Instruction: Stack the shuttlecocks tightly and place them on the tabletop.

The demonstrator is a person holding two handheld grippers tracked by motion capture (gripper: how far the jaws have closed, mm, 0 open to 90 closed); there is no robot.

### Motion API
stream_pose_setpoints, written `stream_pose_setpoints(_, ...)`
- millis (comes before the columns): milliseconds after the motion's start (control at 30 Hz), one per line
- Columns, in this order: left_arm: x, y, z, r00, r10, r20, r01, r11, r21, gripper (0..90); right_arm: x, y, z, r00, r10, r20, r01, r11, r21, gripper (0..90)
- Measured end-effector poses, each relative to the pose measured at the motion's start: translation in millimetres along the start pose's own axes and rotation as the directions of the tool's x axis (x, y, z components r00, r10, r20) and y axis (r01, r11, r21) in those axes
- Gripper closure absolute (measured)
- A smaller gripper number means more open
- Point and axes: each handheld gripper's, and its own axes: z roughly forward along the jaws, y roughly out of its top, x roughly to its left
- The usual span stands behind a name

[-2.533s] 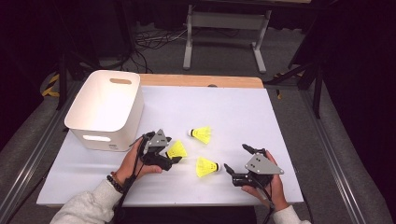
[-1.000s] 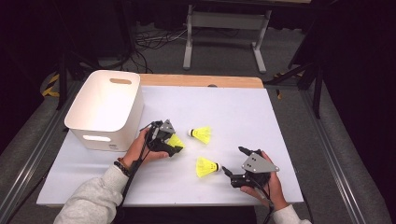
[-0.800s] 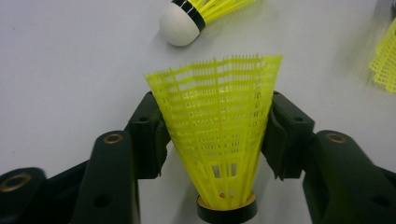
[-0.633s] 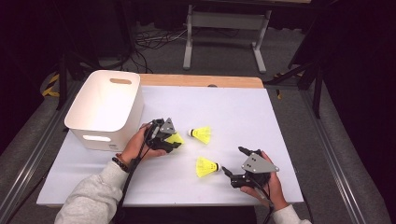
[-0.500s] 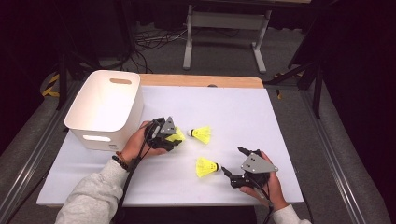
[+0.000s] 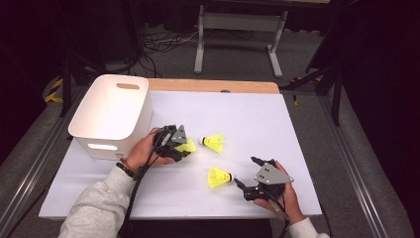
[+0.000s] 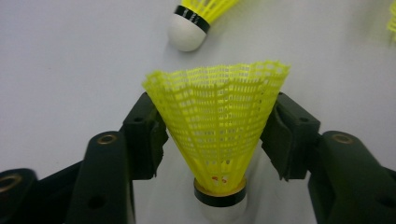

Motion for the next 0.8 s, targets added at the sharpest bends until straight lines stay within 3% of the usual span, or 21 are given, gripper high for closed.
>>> stream_pose_setpoints(67, -0.2, 0.4, 0.6, 0.9997, -0.021, 0.011, 0.021, 0.9998, 0.0, 37.4, 0.4, 0.2, 0.0, 1.0, -0.002, -0.006, 0.002, 1.0, -0.001, 12.9)
stream_pose_setpoints(200, 0.2, 1.4, 0.3, 0.9947, -0.071, 0.074, 0.076, 0.9948, -0.067, 29.1, 1.0, 0.7, -0.5, 0.9999, -0.004, -0.016, 0.004, 1.0, -0.005, 12.8)
stream_pose_setpoints(300, 0.1, 4.0, 0.8, 0.9869, -0.115, 0.113, 0.125, 0.989, -0.08, 27.9, 0.4, 1.0, -0.9, 0.9998, -0.002, -0.017, 0.002, 1.0, -0.008, 12.8)
stream_pose_setpoints(467, 2.2, 9.8, 4.9, 0.9682, -0.204, 0.145, 0.219, 0.9708, -0.098, 28.0, 1.3, 1.5, -1.3, 0.9996, -0.003, -0.028, 0.003, 1.0, -0.01, 12.9)
stream_pose_setpoints(500, 1.4, 12.7, 5.7, 0.9634, -0.226, 0.144, 0.24, 0.9665, -0.09, 28.2, 1.5, 1.7, -1.4, 0.9995, -0.004, -0.03, 0.004, 1.0, -0.011, 12.9)
stream_pose_setpoints(600, -0.9, 16.9, 9.1, 0.9566, -0.258, 0.136, 0.271, 0.9585, -0.089, 31.3, 1.9, 2.1, -1.5, 0.9994, -0.002, -0.035, 0.002, 1.0, -0.012, 12.9)
stream_pose_setpoints(667, -3.8, 18.5, 9.7, 0.956, -0.27, 0.115, 0.278, 0.9585, -0.062, 34.4, 2.1, 2.3, -2.3, 0.9995, -0.004, -0.032, 0.004, 1.0, -0.012, 12.9)
stream_pose_setpoints(733, -5.4, 18.7, 7.4, 0.9539, -0.285, 0.095, 0.291, 0.9551, -0.058, 35.6, 1.7, 2.4, -3.5, 0.9995, -0.004, -0.032, 0.003, 1.0, -0.016, 12.9)
stream_pose_setpoints(800, -6.7, 19.7, 4.3, 0.9558, -0.289, 0.056, 0.292, 0.9549, -0.055, 41.2, 0.8, 2.6, -4.4, 0.9996, -0.002, -0.028, 0.002, 1.0, -0.02, 12.9)
